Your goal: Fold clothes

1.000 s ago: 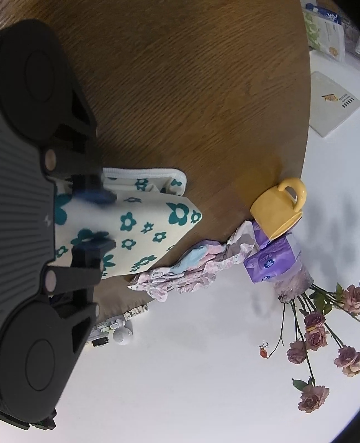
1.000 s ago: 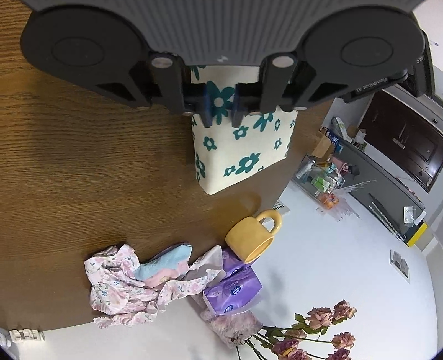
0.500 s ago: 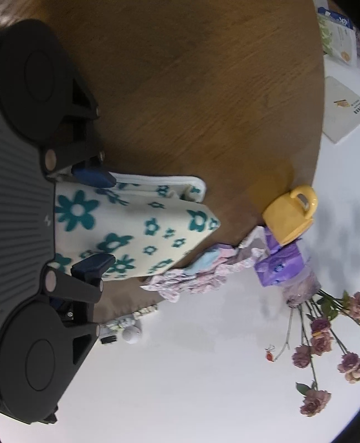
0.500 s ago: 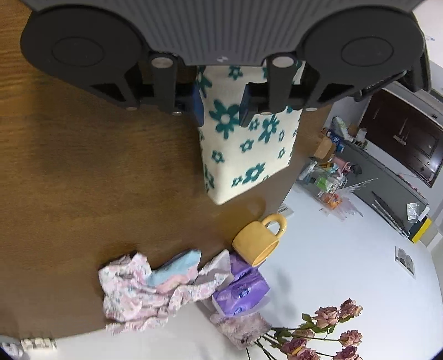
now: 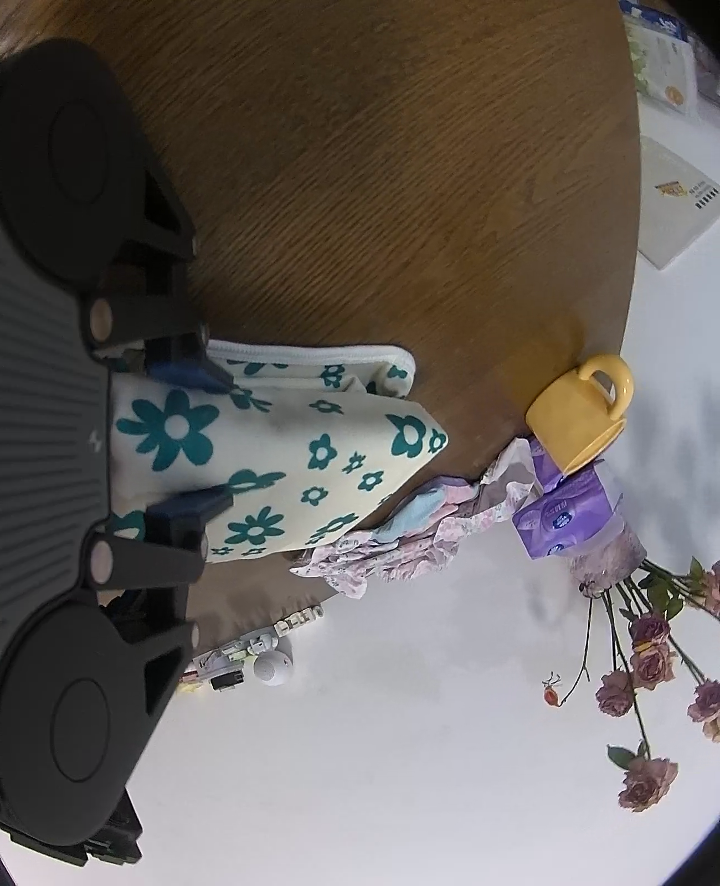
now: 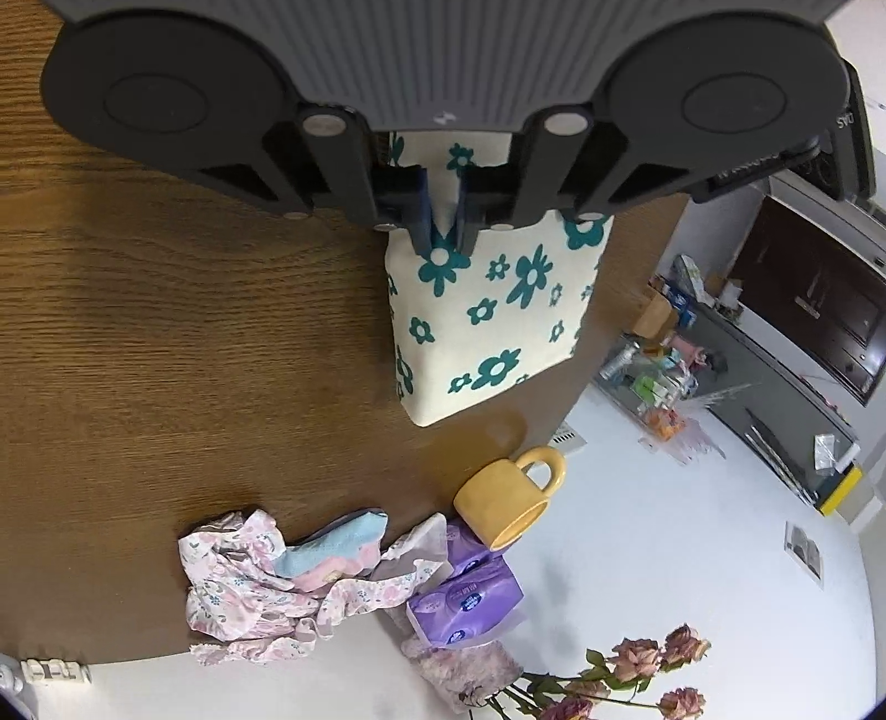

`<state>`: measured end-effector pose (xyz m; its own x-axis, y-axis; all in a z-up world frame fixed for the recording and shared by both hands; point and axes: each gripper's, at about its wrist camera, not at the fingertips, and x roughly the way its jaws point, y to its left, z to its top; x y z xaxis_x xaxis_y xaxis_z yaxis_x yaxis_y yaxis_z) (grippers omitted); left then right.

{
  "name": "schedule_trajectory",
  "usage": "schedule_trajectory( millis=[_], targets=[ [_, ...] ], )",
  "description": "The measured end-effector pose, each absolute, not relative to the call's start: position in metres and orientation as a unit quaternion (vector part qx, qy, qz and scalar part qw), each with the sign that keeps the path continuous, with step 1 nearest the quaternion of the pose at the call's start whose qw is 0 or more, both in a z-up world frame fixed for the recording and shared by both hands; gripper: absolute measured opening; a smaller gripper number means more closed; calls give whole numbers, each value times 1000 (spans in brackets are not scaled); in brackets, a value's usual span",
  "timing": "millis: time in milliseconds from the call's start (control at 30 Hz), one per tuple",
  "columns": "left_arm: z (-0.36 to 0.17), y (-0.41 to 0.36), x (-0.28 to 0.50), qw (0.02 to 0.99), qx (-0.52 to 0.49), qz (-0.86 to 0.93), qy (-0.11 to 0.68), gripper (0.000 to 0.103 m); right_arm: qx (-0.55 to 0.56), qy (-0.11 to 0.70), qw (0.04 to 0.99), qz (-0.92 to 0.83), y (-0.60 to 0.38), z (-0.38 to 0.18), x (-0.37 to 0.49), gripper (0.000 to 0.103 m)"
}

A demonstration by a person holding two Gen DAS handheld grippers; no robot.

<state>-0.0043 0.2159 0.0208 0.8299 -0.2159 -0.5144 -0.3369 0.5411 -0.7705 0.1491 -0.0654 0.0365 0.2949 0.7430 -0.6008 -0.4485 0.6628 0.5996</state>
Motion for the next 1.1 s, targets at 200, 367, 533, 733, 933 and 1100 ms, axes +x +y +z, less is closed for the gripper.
schedule_trajectory(
  millis=[200, 367, 533, 733, 933, 1100],
  targets=[
    [24, 216, -17, 823, -480, 25, 302, 49, 152, 466, 784, 381, -71, 39, 141, 25],
    [24, 213, -18, 829, -468, 26, 305, 41, 159, 474, 778, 379, -72, 34, 139, 20],
    [24, 208, -18, 839, -450, 29, 304, 28, 164, 468, 779, 382, -71, 35, 136, 5],
    [24, 210, -22, 834, -460, 23, 304, 44, 173, 473, 781, 369, -78, 35, 137, 27],
    [23, 212, -26, 828, -467, 19, 308, 47, 166, 478, 779, 371, -80, 32, 131, 38],
    [21, 211, -26, 830, -466, 17, 306, 40, 174, 486, 770, 376, -78, 26, 129, 19]
  ],
)
